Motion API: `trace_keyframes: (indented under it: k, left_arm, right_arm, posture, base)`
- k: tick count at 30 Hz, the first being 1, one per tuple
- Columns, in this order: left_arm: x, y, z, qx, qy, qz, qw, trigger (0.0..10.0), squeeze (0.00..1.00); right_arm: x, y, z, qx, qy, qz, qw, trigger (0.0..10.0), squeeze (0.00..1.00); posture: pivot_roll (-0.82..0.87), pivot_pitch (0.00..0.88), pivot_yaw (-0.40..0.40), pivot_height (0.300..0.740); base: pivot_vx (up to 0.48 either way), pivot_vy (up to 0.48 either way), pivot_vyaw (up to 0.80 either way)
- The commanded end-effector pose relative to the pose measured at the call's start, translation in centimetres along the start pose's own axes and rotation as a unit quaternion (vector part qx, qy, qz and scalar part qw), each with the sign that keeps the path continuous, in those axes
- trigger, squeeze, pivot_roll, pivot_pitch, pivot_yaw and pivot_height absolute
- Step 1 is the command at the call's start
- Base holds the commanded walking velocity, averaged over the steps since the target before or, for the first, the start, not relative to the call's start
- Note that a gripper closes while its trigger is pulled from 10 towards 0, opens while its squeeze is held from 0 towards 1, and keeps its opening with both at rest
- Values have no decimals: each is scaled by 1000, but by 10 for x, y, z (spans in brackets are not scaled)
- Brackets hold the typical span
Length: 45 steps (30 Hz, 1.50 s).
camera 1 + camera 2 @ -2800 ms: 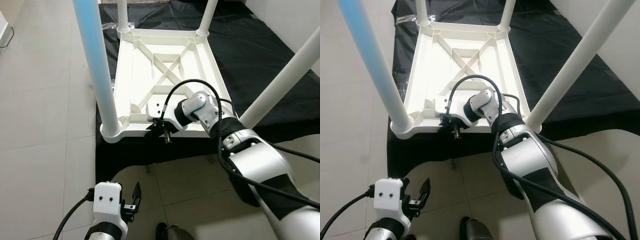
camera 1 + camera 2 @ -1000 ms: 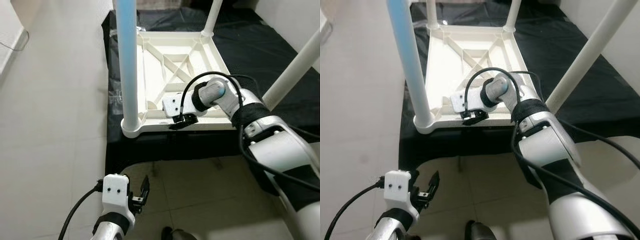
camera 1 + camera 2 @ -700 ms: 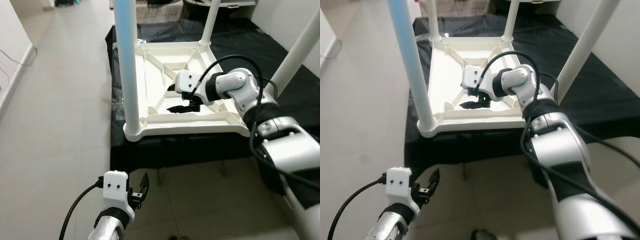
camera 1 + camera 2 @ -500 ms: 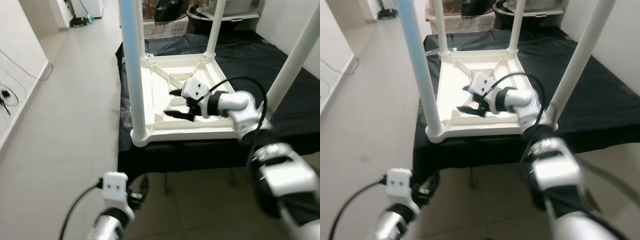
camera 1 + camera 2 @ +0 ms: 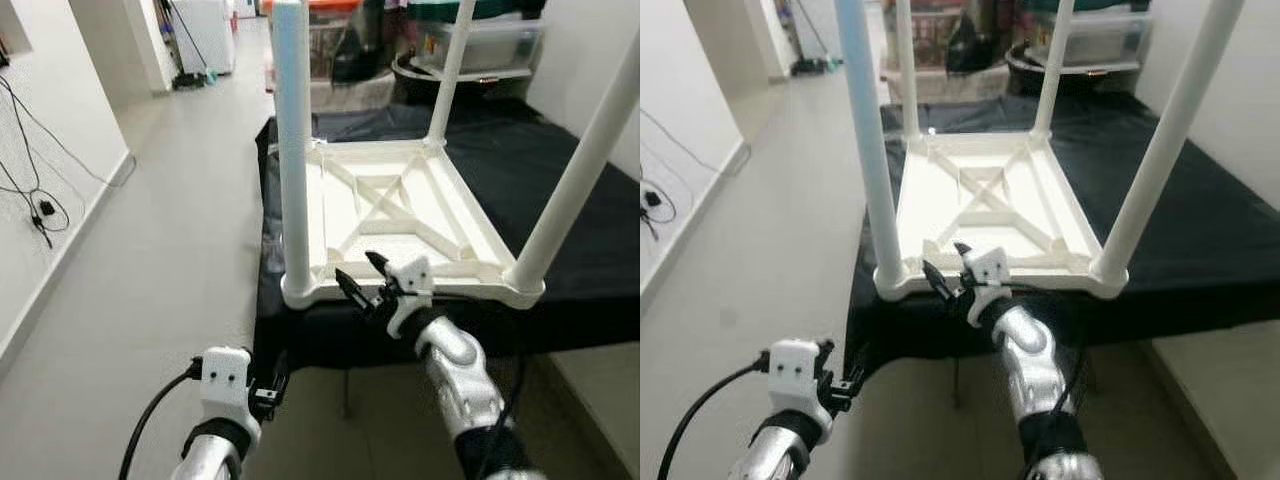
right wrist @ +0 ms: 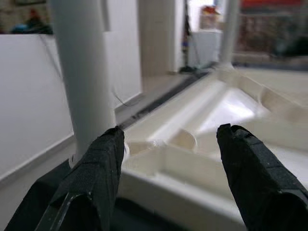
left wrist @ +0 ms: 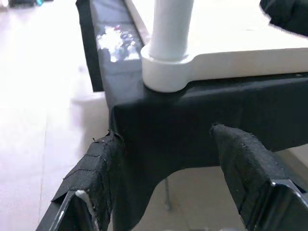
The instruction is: Building children table
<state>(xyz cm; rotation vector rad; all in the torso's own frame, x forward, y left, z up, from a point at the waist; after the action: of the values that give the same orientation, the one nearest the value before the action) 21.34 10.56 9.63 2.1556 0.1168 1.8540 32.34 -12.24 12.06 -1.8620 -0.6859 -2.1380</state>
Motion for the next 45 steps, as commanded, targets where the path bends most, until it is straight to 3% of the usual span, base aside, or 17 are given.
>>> trace_keyframes:
  k: [1,2,5,8,19,45]
  left_arm:
    - [2,-2,-2,4,7,11,1000,10000,0]
    - [3,-2,-2,4,11,12,1000,10000,0]
    - [8,-8,-2,23,25,30,999,10000,0]
    - [9,-9,-1,26,28,32,999,10000,0]
    - [2,-9,2,32,20,29,999,10000,0]
    - [-4,-11,5,31,2,39,999,10000,0]
  right_arm:
    - [7,-2,3,-2,7,0,1000,10000,0]
    - [8,-5,1,-7,2,0,1000,10000,0]
    - [4,-47,-3,21,3,32,999,10000,0]
    - [4,-51,-5,23,0,27,999,10000,0]
    - [1,-53,-7,20,-31,32,999,10000,0]
    - [-4,-58,-8,28,-66,50,996,10000,0]
  posture:
    - [-50,7,28,740]
    - [-50,7,28,740]
    - [-45,0,27,740]
    - [-45,0,27,740]
    - [-49,0,24,740]
    - [-31,0,28,740]
  base:
    - [0,0,0]
    - [0,0,0]
    - [0,0,0]
    - [0,0,0]
    - [0,0,-509]
    - [0,-50,0]
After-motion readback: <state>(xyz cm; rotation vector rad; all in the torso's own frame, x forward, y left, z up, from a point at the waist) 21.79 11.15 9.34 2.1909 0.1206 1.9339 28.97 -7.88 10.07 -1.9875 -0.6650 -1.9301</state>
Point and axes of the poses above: a point about 5 cm out from each wrist's last joint towards the gripper, its own z axis pointing out of the wrist towards the gripper, its own x axis along the axis of the wrist's last joint, y = z × x, the point moved 1 cm from there along z, pointing out of the wrist towards the gripper, and after that the axes turned 8 degrees about -z, right-handed, at the moved point
